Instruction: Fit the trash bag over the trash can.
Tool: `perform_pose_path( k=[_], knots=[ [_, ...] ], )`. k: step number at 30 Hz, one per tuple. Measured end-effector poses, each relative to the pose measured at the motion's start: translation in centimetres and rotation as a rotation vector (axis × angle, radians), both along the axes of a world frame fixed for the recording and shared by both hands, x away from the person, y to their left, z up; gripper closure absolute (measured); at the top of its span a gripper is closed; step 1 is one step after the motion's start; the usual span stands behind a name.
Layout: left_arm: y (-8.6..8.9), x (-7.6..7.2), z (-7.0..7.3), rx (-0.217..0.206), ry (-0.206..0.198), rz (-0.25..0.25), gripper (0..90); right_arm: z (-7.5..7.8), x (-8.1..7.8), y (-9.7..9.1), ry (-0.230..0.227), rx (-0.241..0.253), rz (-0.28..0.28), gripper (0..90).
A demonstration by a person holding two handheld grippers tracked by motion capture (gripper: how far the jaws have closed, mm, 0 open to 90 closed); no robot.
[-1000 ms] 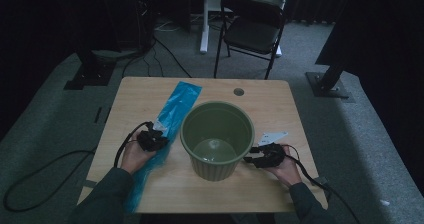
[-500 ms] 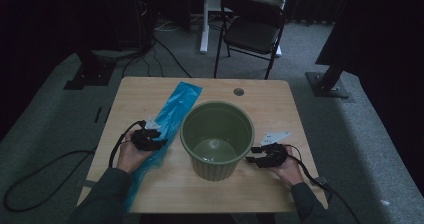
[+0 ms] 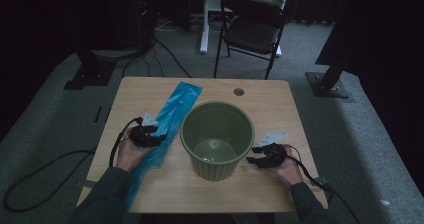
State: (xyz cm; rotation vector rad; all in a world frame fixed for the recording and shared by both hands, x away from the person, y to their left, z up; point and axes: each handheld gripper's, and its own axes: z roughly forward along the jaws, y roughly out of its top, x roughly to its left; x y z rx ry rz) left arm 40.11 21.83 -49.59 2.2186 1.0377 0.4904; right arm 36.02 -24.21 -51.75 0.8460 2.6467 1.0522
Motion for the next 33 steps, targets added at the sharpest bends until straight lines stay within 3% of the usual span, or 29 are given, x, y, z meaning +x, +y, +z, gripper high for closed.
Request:
perform_pose_path(
  k=[2, 8, 13, 17, 22, 29, 33],
  knots=[
    [0.2, 0.5, 0.2, -0.002, 0.021, 0.013, 52.5, 0.0, 0.0, 0.0, -0.001, -0.002, -0.002, 48.6],
    [1.1, 2.0, 0.5, -0.074, 0.057, 0.038, 53.6, -0.4, 0.2, 0.0, 0.012, -0.017, -0.005, 48.6],
    [1.4, 3.2, 0.6, -0.067, 0.077, 0.043, 52.7, -0.5, 0.2, -0.3, 0.015, -0.019, -0.014, 48.6],
    [1.6, 5.1, 0.3, -0.049, 0.09, 0.077, 49.0, -0.6, 0.2, -0.3, 0.02, -0.023, -0.015, 48.6],
    [1.9, 7.0, -0.6, -0.078, 0.133, 0.125, 42.3, -0.6, 0.2, -0.2, 0.023, -0.028, -0.008, 48.6],
    [2.0, 8.2, -2.0, -0.099, 0.177, 0.166, 39.1, -0.8, 0.2, -0.2, 0.033, -0.035, -0.003, 48.6],
    [1.8, 8.6, -2.4, -0.091, 0.194, 0.172, 37.8, -0.9, 0.2, -0.2, 0.037, -0.038, -0.001, 48.6]
  ],
)
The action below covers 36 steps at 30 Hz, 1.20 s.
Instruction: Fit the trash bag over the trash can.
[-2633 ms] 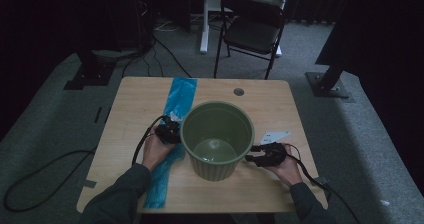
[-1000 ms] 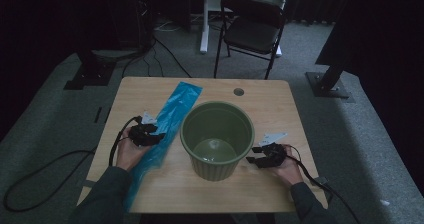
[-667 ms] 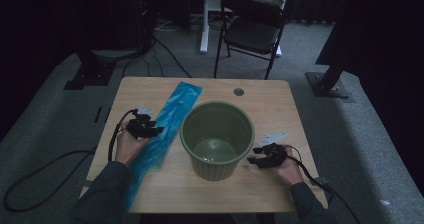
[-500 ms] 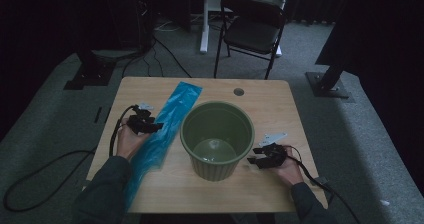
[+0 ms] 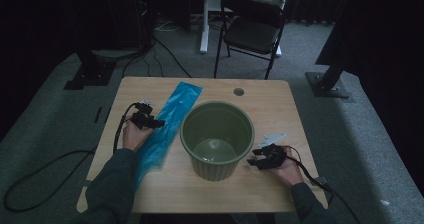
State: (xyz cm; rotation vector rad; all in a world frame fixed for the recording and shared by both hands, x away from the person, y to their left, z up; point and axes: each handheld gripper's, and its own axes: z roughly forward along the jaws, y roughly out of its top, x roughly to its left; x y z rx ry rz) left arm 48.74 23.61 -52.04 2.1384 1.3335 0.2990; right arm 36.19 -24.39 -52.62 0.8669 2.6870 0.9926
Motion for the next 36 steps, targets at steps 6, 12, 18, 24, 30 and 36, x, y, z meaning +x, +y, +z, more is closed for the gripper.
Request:
perform_pose_path(
  k=[6, 12, 18, 24, 30, 36],
  knots=[
    [-0.1, 0.3, -0.4, -0.039, 0.025, -0.005, 36.4, -0.1, 0.0, 0.1, 0.008, -0.005, 0.006, 48.6],
    [-1.6, -0.4, -0.5, -0.015, 0.011, -0.075, 36.4, -0.3, 0.0, 0.2, 0.015, -0.013, 0.011, 48.6],
    [-3.7, -1.5, -0.6, 0.027, -0.026, -0.142, 36.3, -0.4, 0.0, 0.2, 0.021, -0.019, 0.013, 48.5],
    [-5.5, -2.5, -0.7, 0.111, -0.067, -0.185, 37.7, -0.4, 0.0, 0.3, 0.022, -0.019, 0.013, 48.5],
    [-5.7, -2.6, -0.5, 0.11, -0.062, -0.178, 53.7, -0.4, -0.1, 0.3, 0.021, -0.019, 0.012, 48.5],
    [-5.0, -2.1, -0.4, 0.034, -0.014, -0.177, 86.5, -0.4, -0.1, 0.3, 0.021, -0.019, 0.014, 48.5]
  ],
)
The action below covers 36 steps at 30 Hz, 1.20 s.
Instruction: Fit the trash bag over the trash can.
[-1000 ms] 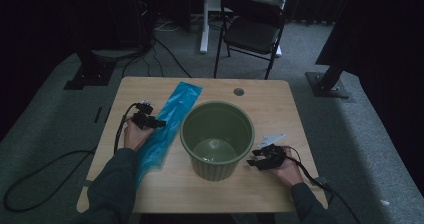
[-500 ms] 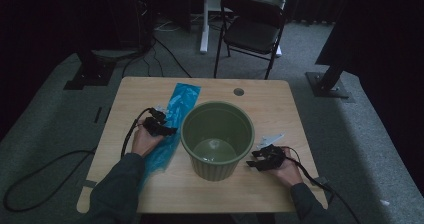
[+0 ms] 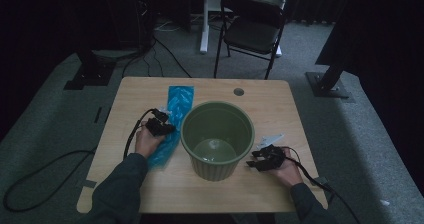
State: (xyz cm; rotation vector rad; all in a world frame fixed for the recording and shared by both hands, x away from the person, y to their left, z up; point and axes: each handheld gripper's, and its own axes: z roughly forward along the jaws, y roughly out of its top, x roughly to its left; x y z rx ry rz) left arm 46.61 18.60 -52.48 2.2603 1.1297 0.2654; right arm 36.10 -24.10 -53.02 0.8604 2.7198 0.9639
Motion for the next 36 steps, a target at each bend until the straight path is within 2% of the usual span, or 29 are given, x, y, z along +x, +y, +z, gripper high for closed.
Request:
perform_pose_path(
  k=[5, 6, 12, 15, 17, 18, 20, 23, 24, 26, 27, 28, 29, 30, 36],
  knots=[
    [0.3, -0.1, 0.1, 0.014, 0.004, -0.015, 88.5, 0.0, 0.0, -0.1, 0.0, 0.003, 0.003, 48.6],
    [0.8, -0.4, 0.3, 0.016, -0.007, -0.052, 88.5, 0.0, 0.0, -0.1, 0.0, 0.003, 0.003, 48.6],
    [1.7, -1.5, 1.8, -0.006, -0.049, -0.108, 88.7, 0.0, 0.0, -0.1, 0.001, 0.005, 0.002, 48.6],
    [2.0, -2.1, 2.1, 0.002, -0.042, -0.18, 88.7, 0.0, 0.0, -0.1, 0.001, 0.004, 0.002, 48.6],
    [2.0, -2.1, 2.1, 0.002, -0.042, -0.18, 88.7, 0.0, -0.1, -0.1, 0.001, 0.004, 0.002, 48.6],
    [2.2, -2.9, 1.9, 0.042, -0.022, -0.246, 88.7, 0.0, -0.1, -0.1, 0.001, 0.004, 0.002, 48.5],
    [2.6, -3.5, 1.6, 0.059, -0.005, -0.263, 88.4, 0.0, -0.1, -0.1, 0.002, 0.004, 0.001, 48.5],
    [3.5, -4.0, 1.3, 0.058, 0.012, -0.255, 86.6, 0.0, -0.1, -0.1, 0.002, 0.007, 0.001, 48.6],
    [3.8, -4.1, 1.3, 0.051, 0.013, -0.244, 81.8, 0.0, -0.1, -0.1, 0.002, 0.007, 0.0, 48.6],
    [4.1, -4.2, 1.6, 0.044, -0.013, -0.203, 65.0, 0.0, -0.1, -0.1, 0.003, 0.007, 0.0, 48.6],
    [4.3, -4.2, 1.9, 0.031, -0.03, -0.189, 60.3, 0.0, -0.1, -0.1, 0.003, 0.007, 0.0, 48.6],
    [4.3, -4.2, 1.9, 0.031, -0.03, -0.189, 56.4, 0.0, -0.1, -0.1, 0.003, 0.007, 0.0, 48.6],
    [4.3, -4.2, 1.9, 0.031, -0.03, -0.189, 56.4, 0.0, -0.1, -0.1, 0.002, 0.007, -0.001, 48.5],
    [4.5, -4.2, 3.0, 0.001, -0.077, -0.137, 49.3, 0.0, -0.1, 0.0, 0.001, 0.006, 0.0, 48.5],
    [4.5, -3.5, 4.1, -0.02, -0.113, -0.072, 44.4, 0.0, -0.1, 0.0, 0.002, 0.005, 0.0, 48.5]
  ],
)
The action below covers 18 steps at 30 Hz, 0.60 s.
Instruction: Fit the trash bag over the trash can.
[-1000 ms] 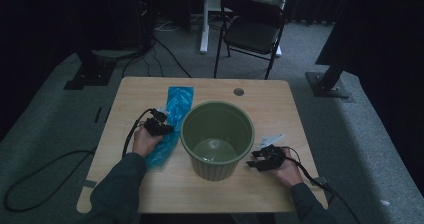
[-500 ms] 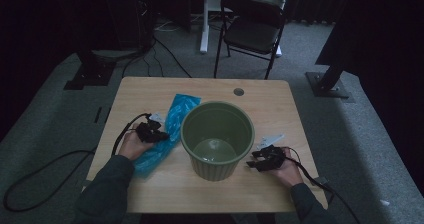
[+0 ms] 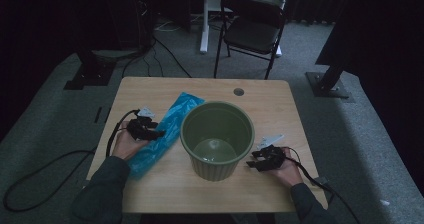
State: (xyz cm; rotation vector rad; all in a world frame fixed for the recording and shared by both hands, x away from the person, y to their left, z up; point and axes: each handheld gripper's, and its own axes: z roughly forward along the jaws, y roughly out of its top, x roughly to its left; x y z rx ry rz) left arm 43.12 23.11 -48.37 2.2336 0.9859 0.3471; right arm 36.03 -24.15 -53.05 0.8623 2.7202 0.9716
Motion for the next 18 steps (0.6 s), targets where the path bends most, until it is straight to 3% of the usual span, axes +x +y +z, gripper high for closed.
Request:
perform_pose_path(
  k=[3, 6, 11, 13, 14, 18],
  knots=[
    [-0.5, 1.2, -0.1, -0.004, 0.005, 0.05, 42.6, 0.0, 0.0, 0.0, 0.0, 0.001, 0.001, 48.5],
    [-0.8, 1.8, -0.4, 0.003, 0.009, 0.066, 41.7, 0.0, 0.0, 0.0, 0.0, 0.001, 0.001, 48.4],
    [-2.2, 4.0, -1.5, 0.016, 0.039, 0.118, 40.3, 0.0, 0.0, -0.1, 0.001, 0.005, 0.003, 48.5],
    [-2.2, 4.0, -1.5, 0.016, 0.039, 0.118, 39.8, 0.0, 0.1, -0.1, 0.001, 0.005, 0.003, 48.5],
    [-2.7, 5.4, -2.5, 0.034, 0.066, 0.159, 38.6, 0.0, 0.1, -0.1, 0.002, 0.005, 0.004, 48.4],
    [-2.9, 6.4, -3.5, 0.033, 0.094, 0.21, 37.9, 0.0, 0.0, -0.1, 0.002, 0.006, 0.005, 48.4]
  ],
)
